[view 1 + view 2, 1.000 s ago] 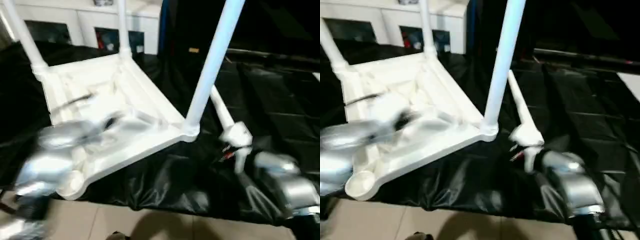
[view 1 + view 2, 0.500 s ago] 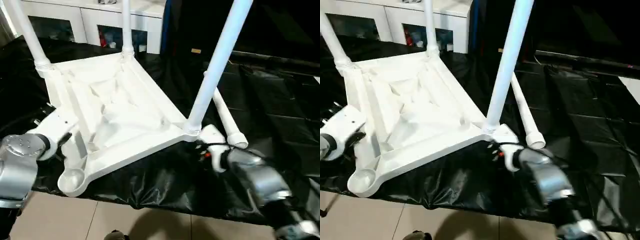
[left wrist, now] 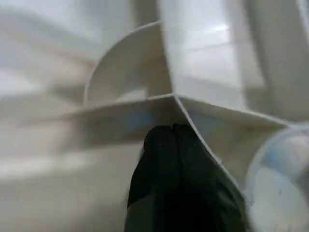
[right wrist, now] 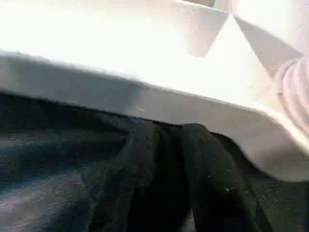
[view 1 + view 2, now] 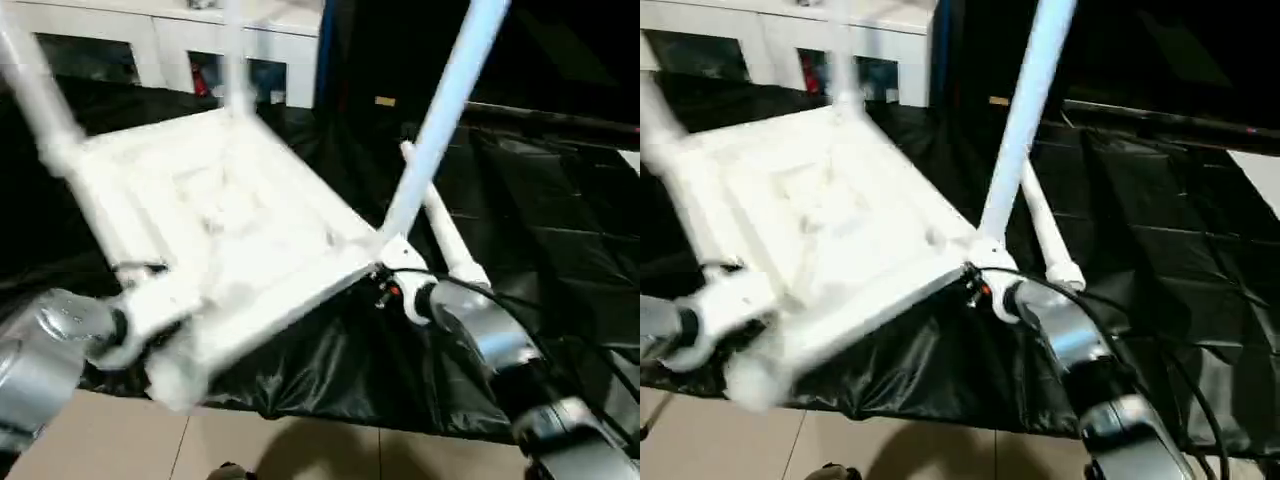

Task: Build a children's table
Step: Rotate table base

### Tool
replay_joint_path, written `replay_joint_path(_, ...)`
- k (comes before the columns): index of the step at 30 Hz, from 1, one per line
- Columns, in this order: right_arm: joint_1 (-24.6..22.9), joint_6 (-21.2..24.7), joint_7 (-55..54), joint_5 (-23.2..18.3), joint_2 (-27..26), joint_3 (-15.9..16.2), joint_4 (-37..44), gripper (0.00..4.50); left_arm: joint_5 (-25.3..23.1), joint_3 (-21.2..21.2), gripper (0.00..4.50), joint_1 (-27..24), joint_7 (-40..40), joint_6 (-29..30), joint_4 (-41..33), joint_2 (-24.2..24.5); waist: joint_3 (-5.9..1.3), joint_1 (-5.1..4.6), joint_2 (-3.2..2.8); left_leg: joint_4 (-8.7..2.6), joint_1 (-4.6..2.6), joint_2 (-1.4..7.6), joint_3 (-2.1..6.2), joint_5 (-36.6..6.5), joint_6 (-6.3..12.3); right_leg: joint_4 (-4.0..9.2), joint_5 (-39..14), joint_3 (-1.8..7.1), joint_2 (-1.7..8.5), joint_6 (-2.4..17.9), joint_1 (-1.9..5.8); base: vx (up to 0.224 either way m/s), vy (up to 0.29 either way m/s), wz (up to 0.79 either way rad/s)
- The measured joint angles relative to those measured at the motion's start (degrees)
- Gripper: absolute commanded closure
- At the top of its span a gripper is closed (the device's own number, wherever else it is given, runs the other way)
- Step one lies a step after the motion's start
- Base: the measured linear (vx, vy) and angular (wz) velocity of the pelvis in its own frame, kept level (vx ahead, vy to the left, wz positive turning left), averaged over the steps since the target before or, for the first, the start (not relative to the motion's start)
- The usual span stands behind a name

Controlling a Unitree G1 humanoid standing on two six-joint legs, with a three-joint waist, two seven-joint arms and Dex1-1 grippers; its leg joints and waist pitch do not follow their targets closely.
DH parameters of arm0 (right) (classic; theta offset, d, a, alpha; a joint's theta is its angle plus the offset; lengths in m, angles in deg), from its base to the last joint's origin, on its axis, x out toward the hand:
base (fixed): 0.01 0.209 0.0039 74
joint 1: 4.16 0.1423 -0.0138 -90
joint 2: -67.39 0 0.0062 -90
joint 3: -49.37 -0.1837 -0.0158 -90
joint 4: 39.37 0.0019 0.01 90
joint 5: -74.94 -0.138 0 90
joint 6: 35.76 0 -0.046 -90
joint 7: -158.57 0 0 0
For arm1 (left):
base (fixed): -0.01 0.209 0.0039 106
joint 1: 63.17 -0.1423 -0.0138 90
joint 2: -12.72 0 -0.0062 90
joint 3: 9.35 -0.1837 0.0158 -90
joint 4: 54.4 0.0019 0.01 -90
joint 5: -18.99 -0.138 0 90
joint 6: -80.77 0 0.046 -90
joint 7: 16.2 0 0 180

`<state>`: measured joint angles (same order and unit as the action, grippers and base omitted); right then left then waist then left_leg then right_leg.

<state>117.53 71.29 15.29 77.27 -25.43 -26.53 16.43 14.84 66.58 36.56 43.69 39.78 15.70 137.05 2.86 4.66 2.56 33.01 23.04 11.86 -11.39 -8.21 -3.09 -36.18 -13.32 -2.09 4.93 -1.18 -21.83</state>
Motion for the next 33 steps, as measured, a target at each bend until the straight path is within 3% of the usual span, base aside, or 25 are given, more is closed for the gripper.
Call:
replay_joint_path(4, 1.9, -1.6, -1.5, 0.6, -1.4, 0.0, -3.5, 4.05, 2.4, -2.9, 4.50, 1.6, 1.2, 1.2, -1.9, -3.5, 0.00, -0.09, 0.03, 0.00, -0.01, 0.02, 0.01, 0.1, -0.12, -0.09, 0.0, -0.01, -0.02, 0.0, -0.02, 0.000, 0.000, 0.00)
replay_joint_path(11, 4.2, -3.7, -2.6, 1.7, -3.8, 0.0, -7.5, 4.48, 2.1, -7.2, 4.50, 6.2, -0.2, 0.0, 1.0, -9.4, 0.01, -0.30, 0.04, 0.04, -0.04, 0.06, 0.06, 0.2, -0.28, -0.44, 0.0, -0.01, -0.05, 0.0, -0.13, 0.000, 0.000, 0.00)
replay_joint_path(19, 4.4, -5.3, -2.6, 1.8, -4.4, -0.1, -9.1, 4.48, 0.8, -8.9, 4.50, 14.0, -7.3, -4.3, 13.7, -21.0, 0.05, 0.12, -0.03, 0.20, -0.06, 0.06, 0.12, 0.2, -0.30, -0.64, 0.0, 0.00, -0.04, 0.0, -0.13, 0.000, 0.000, 0.00)
replay_joint_path(23, 4.4, -6.5, -4.1, 1.8, -4.8, -0.8, -9.2, 4.48, -1.3, -9.0, 4.50, 18.2, -14.0, -9.4, 24.0, -26.7, 0.10, 0.17, -0.15, 0.21, -0.06, 0.06, 0.14, 0.2, -0.30, -0.65, 0.1, -0.01, -0.04, 0.0, -0.13, 0.000, 0.000, 0.00)
replay_joint_path(27, 4.4, -6.2, -7.1, 1.8, -5.3, -1.5, -8.5, 4.48, -2.4, -9.3, 4.50, 19.7, -17.0, -12.2, 27.5, -27.6, 0.15, 0.01, -0.25, 0.19, -0.06, 0.08, 0.20, 0.2, -0.30, -0.63, 0.1, -0.04, -0.08, 0.0, -0.14, 0.000, 0.000, 0.00)
replay_joint_path(29, 4.4, -4.3, -7.6, 1.0, -4.7, -3.6, -5.9, 4.31, -2.5, -9.3, 4.50, 19.7, -17.4, -12.9, 28.1, -27.2, 0.32, 0.33, -0.56, 0.22, 0.00, 0.05, 0.20, 0.2, -0.30, -0.60, 0.1, -0.03, -0.06, 0.0, -0.14, 0.000, 0.000, 0.00)
replay_joint_path(33, 5.9, 1.2, -8.4, -2.4, -1.5, -8.8, -1.1, 4.09, -2.4, -8.1, 4.50, 19.6, -17.5, -13.3, 27.5, -25.8, 0.35, 0.72, -0.60, 0.27, 0.01, 0.06, 0.19, 0.2, -0.30, -0.60, 0.1, -0.04, -0.05, 0.0, -0.12, 0.000, 0.000, 0.00)
